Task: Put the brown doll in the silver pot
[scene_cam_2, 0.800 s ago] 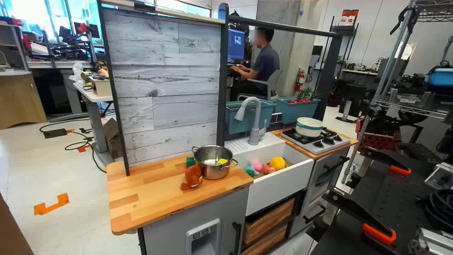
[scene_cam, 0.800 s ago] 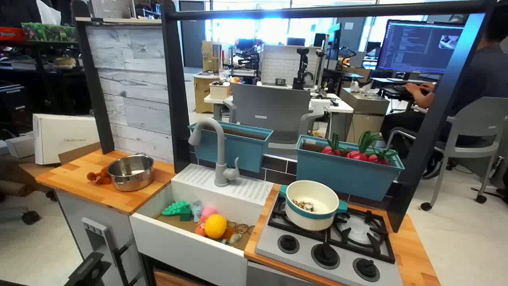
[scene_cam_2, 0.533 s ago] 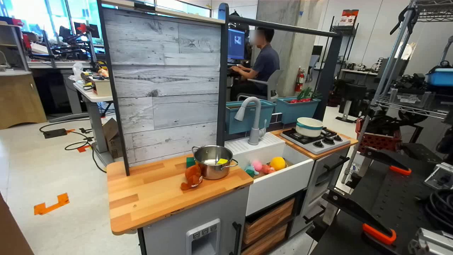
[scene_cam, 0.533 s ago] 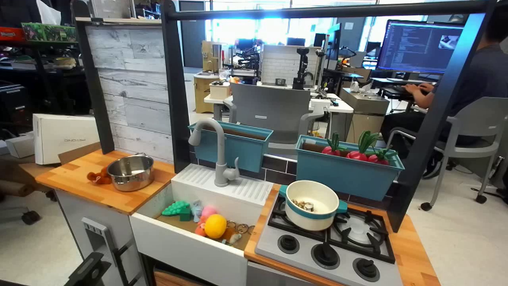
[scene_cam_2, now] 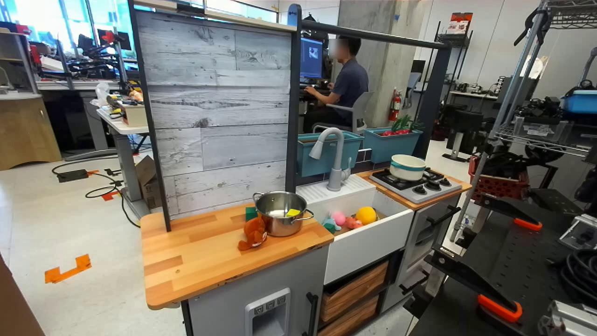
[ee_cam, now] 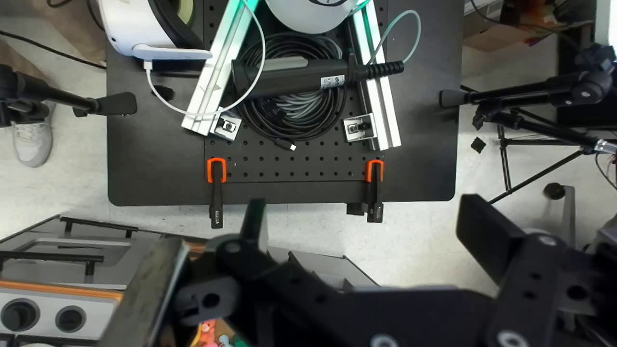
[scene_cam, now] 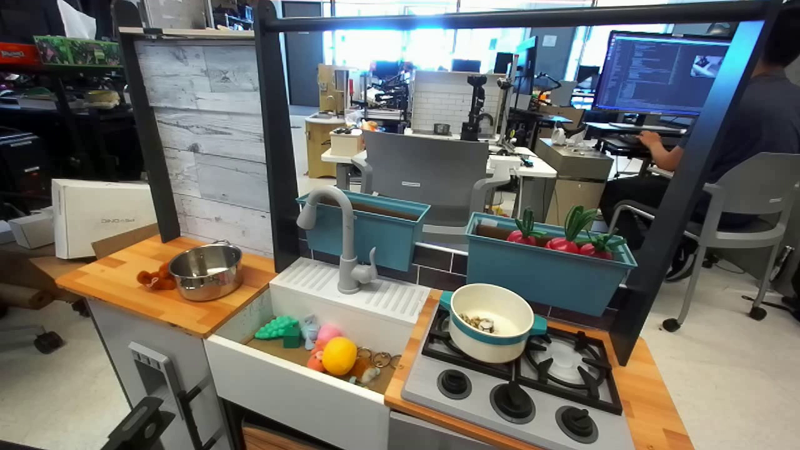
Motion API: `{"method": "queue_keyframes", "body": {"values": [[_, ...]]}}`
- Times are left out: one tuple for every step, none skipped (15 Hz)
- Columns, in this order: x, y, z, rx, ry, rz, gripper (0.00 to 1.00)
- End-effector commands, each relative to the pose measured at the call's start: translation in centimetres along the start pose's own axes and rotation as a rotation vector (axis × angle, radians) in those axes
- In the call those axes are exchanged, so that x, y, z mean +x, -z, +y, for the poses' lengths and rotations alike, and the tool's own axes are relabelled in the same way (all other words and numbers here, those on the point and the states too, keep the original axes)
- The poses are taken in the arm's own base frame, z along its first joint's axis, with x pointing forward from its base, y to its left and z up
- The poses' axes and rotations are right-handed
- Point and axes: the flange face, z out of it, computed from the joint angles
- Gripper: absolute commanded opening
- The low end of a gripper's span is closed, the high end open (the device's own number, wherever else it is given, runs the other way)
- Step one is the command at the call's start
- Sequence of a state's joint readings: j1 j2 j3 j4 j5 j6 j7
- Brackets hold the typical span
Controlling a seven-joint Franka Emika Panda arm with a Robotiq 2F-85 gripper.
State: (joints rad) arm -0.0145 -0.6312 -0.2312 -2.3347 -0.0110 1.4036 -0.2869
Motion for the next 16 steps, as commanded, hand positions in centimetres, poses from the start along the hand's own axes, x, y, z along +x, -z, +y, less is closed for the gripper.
{"method": "queue_keyframes", "body": {"values": [[0.0, 0.0, 0.0, 0.0, 0.0, -0.001, 1.0], [0.0, 0.0, 0.0, 0.0, 0.0, -0.001, 1.0], [0.0, 0.0, 0.0, 0.0, 0.0, -0.001, 1.0], [0.0, 0.0, 0.0, 0.0, 0.0, -0.001, 1.0], [0.0, 0.0, 0.0, 0.0, 0.0, -0.001, 1.0], [0.0, 0.0, 0.0, 0.0, 0.0, -0.001, 1.0], [0.0, 0.0, 0.0, 0.0, 0.0, -0.001, 1.0], [0.4, -0.2, 0.2, 0.01, 0.003, 0.023, 1.0], [0.7, -0.6, 0.3, 0.014, 0.008, 0.044, 1.0], [1.5, -1.2, 0.5, 0.01, 0.023, 0.081, 1.0], [2.6, -2.0, 0.7, -0.005, 0.051, 0.118, 1.0], [3.7, -2.6, 1.4, -0.007, 0.066, 0.145, 1.0], [5.2, -3.8, 1.8, -0.016, 0.081, 0.166, 1.0], [7.3, -5.6, 2.6, -0.029, 0.108, 0.171, 1.0], [9.1, -7.2, 3.3, -0.041, 0.129, 0.19, 1.0], [10.4, -8.0, 3.7, -0.037, 0.126, 0.234, 1.0]]}}
